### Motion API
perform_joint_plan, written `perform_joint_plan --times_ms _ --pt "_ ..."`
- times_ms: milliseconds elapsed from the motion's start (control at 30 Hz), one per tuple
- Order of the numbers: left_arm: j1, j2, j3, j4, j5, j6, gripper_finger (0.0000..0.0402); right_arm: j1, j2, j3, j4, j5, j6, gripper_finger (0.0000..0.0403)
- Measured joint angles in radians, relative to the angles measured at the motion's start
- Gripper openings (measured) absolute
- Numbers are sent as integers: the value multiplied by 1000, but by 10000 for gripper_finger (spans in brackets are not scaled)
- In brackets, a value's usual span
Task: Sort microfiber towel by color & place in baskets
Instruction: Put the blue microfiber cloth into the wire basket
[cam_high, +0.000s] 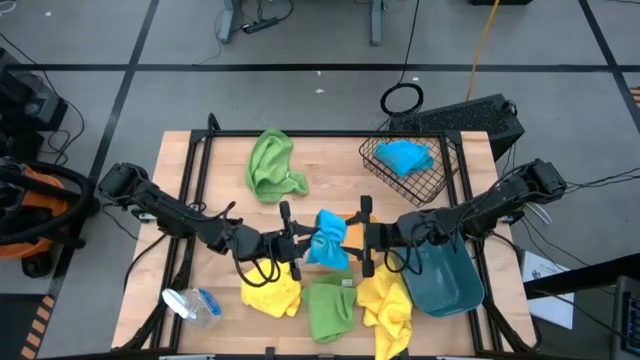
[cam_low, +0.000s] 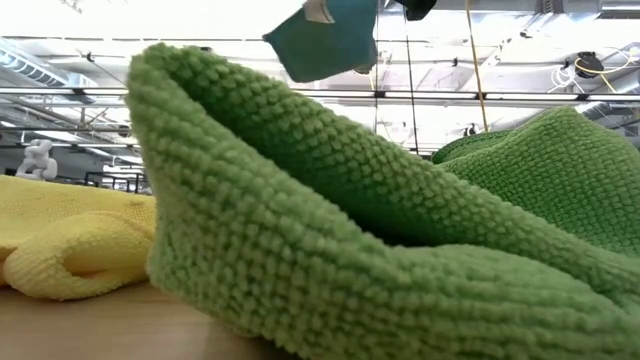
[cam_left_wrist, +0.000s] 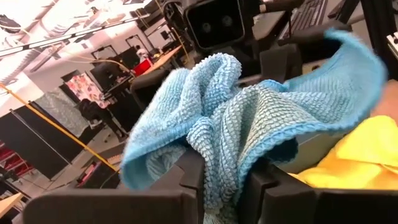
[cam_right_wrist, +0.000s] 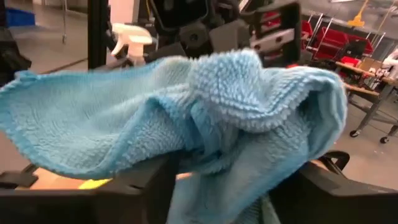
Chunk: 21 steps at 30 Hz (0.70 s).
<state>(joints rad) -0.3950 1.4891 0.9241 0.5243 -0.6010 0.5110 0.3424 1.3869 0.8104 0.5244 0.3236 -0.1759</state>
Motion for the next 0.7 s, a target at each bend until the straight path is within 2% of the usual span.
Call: perform_joint_plan --times_ms 200,367,533,700 --pt "10 -2 1 -5 -14 -5 49 0 0 0 68 -8 -37 294" --pt "11 -2 1 -14 36 -9 49 1 0 0 76 -18 -83 304" --pt "11 -1 1 -14 59 -34 51 1 0 0 80 -19 -98 266" --pt "10 -1 0 -14 68 -45 83 1 -1 0 80 -15 -99 169"
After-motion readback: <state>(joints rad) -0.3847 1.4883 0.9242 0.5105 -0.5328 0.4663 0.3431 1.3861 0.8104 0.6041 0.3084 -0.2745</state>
